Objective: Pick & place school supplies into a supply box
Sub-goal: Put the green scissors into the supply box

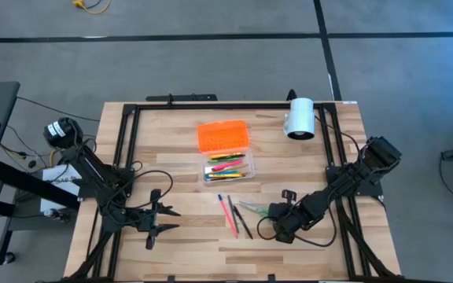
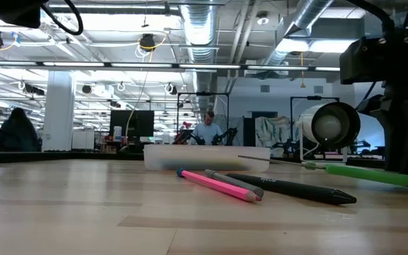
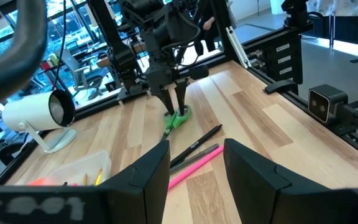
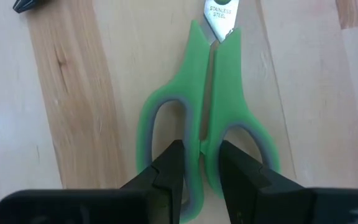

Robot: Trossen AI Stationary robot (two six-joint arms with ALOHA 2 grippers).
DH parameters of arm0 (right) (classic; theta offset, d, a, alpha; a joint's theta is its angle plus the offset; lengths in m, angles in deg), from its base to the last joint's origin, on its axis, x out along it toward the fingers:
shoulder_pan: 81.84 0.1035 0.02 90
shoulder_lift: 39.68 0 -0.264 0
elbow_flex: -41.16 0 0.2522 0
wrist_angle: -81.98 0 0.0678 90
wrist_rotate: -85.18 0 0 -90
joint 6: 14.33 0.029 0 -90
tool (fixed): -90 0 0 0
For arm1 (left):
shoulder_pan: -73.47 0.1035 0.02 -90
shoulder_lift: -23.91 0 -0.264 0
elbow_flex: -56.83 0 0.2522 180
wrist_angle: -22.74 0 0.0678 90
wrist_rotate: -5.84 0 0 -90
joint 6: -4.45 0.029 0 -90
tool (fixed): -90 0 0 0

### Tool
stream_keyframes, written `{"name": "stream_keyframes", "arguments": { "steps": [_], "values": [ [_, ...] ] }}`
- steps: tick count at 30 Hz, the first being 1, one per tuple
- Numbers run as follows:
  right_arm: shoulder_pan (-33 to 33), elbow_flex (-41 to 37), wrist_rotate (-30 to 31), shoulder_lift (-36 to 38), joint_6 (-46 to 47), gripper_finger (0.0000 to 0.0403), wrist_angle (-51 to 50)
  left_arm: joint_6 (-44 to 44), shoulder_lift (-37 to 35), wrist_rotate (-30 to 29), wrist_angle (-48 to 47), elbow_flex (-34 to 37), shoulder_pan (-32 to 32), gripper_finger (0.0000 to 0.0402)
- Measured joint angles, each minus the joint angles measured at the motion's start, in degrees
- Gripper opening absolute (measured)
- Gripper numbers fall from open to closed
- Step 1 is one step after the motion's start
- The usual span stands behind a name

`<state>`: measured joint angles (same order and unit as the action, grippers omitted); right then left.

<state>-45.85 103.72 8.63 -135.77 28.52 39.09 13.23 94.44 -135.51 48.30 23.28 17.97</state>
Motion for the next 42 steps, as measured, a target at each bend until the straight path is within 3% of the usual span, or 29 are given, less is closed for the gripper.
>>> {"name": "stream_keyframes", "arguments": {
  "steps": [29,42],
  "values": [
    [0.00,2.26,0.19,0.20,-5.19,0.0064,2.82,0.00,0.00,0.00,-0.02,0.00,-0.01,0.0144],
    [-3.16,10.29,8.18,0.22,-12.99,0.0064,-4.32,0.00,0.00,0.00,-0.01,0.00,0.00,0.0144]
  ]
}}
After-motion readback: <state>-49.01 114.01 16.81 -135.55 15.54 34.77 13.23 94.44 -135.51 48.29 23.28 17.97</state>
